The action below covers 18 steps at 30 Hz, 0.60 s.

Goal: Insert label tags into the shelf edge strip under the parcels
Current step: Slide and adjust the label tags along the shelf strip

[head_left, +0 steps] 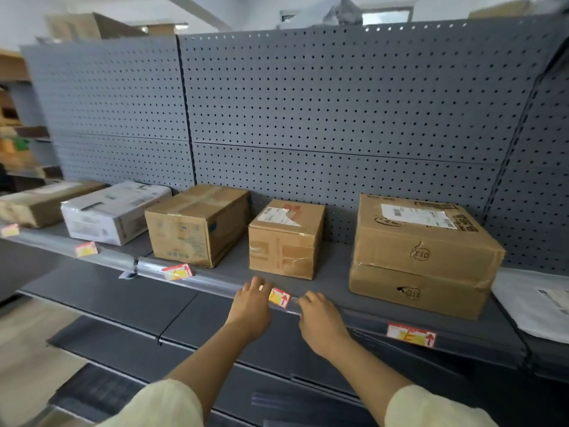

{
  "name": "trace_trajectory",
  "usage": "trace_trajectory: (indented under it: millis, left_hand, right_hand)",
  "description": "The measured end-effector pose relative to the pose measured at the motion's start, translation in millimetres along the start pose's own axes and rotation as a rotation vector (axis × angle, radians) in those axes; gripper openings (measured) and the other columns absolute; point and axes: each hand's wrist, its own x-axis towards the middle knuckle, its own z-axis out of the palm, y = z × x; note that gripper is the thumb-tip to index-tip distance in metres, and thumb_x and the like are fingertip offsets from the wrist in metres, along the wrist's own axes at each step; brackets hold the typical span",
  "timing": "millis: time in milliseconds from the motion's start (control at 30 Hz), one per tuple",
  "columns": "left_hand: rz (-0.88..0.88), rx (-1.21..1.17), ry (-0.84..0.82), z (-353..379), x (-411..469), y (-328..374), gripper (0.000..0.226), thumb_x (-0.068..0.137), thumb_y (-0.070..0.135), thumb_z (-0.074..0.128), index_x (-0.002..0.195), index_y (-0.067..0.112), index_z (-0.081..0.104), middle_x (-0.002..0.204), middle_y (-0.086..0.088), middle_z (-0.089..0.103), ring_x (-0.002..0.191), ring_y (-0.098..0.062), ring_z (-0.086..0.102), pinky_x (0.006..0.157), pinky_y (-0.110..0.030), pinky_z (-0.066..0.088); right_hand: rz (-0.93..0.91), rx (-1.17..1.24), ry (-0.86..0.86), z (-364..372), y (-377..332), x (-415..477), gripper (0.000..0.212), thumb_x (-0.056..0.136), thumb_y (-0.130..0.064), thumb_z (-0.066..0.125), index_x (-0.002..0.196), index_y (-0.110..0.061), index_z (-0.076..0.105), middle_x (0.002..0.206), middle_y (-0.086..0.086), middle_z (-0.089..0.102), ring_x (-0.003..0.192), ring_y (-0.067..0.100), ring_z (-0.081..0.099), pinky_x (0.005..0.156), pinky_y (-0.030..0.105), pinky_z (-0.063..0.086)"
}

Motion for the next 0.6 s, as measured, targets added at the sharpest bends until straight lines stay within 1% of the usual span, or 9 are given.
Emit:
trace_trajectory:
  millis: [67, 167, 267, 433, 500, 533, 600]
  left_hand:
    - [-0.003, -0.047, 0.01, -4, 14, -18, 0.051, 0.089, 0.011, 0.055, 0.138, 0.02, 0.042, 0.141, -0.007, 0.04, 0.124, -0.029, 0.045, 0.103, -0.038, 0.041]
    - [0.02, -0.11, -0.011, -6, 34, -41, 0.05, 0.091, 0.006, 0.049, 0.138, 0.018, 0.041, 0.139, -0.009, 0.043, 0.123, -0.029, 0.045, 0.099, -0.037, 0.043]
    - [0.109, -0.096, -0.02, -2, 43, -58, 0.043, 0.09, 0.005, 0.046, 0.132, 0.016, 0.048, 0.135, -0.008, 0.051, 0.118, -0.028, 0.049, 0.094, -0.035, 0.043]
    - [0.293, -0.01, 0.027, 7, 44, -69, 0.042, 0.09, 0.01, 0.049, 0.132, 0.019, 0.05, 0.13, -0.003, 0.058, 0.119, -0.024, 0.053, 0.098, -0.032, 0.036]
    - [0.341, 0.004, 0.054, 10, 42, -71, 0.045, 0.084, 0.007, 0.054, 0.128, 0.016, 0.054, 0.124, -0.006, 0.064, 0.116, -0.027, 0.057, 0.098, -0.033, 0.037]
    - [0.363, 0.011, 0.059, 12, 40, -73, 0.045, 0.079, 0.006, 0.059, 0.123, 0.013, 0.059, 0.119, -0.007, 0.067, 0.114, -0.029, 0.06, 0.098, -0.035, 0.04]
    - [0.408, 0.075, 0.05, 19, 37, -79, 0.048, 0.061, 0.009, 0.075, 0.108, 0.012, 0.069, 0.11, -0.008, 0.072, 0.11, -0.03, 0.065, 0.094, -0.039, 0.049]
  right_hand:
    - [0.042, -0.01, 0.007, 1, -15, 15, 0.035, 0.092, -0.007, 0.051, 0.127, -0.012, 0.054, 0.125, 0.006, 0.054, 0.117, 0.026, 0.049, 0.097, 0.037, 0.043]
    - [0.12, -0.024, 0.022, 4, -32, 33, 0.034, 0.091, -0.007, 0.054, 0.123, -0.015, 0.056, 0.123, 0.005, 0.054, 0.117, 0.025, 0.049, 0.095, 0.035, 0.043]
    - [0.192, -0.04, 0.024, 9, -44, 41, 0.035, 0.09, -0.005, 0.055, 0.123, -0.014, 0.056, 0.123, 0.005, 0.053, 0.116, 0.024, 0.05, 0.094, 0.035, 0.043]
    - [0.287, -0.046, 0.055, 13, -56, 45, 0.031, 0.088, -0.006, 0.057, 0.117, -0.014, 0.057, 0.12, 0.005, 0.057, 0.112, 0.025, 0.053, 0.09, 0.035, 0.045]
    - [0.302, -0.051, 0.061, 14, -57, 44, 0.028, 0.087, -0.007, 0.057, 0.115, -0.015, 0.057, 0.117, 0.005, 0.058, 0.109, 0.025, 0.053, 0.087, 0.036, 0.046]
    - [0.303, -0.055, 0.062, 15, -58, 44, 0.028, 0.087, -0.007, 0.056, 0.114, -0.015, 0.057, 0.117, 0.005, 0.059, 0.108, 0.025, 0.054, 0.086, 0.036, 0.046]
    - [0.303, -0.052, 0.073, 17, -59, 43, 0.028, 0.087, -0.006, 0.056, 0.113, -0.015, 0.057, 0.115, 0.005, 0.059, 0.107, 0.025, 0.054, 0.086, 0.036, 0.046]
